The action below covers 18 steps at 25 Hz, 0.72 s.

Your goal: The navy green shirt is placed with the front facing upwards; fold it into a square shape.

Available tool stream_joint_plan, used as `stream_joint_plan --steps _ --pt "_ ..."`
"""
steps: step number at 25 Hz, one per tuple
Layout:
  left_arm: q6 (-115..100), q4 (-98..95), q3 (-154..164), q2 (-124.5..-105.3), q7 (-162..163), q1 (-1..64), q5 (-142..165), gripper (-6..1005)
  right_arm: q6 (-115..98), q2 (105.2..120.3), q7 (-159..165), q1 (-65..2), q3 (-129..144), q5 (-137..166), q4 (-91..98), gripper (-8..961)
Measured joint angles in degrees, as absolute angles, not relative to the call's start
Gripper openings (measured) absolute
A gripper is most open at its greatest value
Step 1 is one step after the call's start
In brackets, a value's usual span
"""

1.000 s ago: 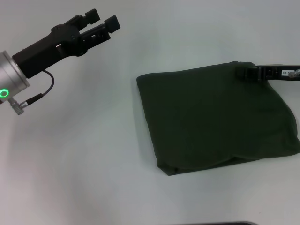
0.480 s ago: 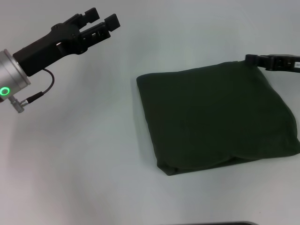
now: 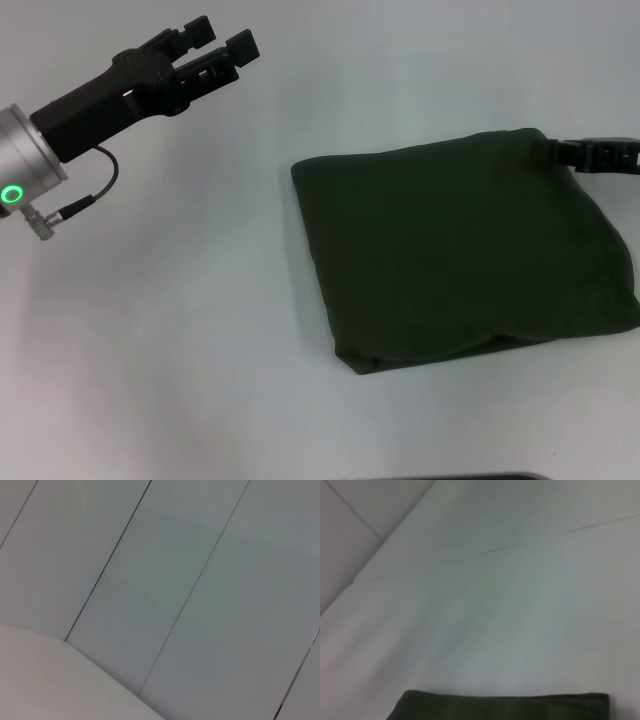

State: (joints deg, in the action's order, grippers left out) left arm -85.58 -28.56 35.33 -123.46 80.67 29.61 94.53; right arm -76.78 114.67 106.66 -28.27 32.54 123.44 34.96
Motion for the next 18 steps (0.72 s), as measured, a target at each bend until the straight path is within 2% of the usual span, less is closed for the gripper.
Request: stream_joint_plan --steps 8,18 --pt "-85.68 -28.56 35.27 -123.41 80.68 29.63 94.41 904 -72.79 115.86 109.50 -30.43 32.78 128.95 34.81 34" --pt "-85.42 -28.56 35.31 -123.39 80.70 29.79 94.54 904 -74.77 115.89 108.57 -30.15 32.66 126.86 35.89 44"
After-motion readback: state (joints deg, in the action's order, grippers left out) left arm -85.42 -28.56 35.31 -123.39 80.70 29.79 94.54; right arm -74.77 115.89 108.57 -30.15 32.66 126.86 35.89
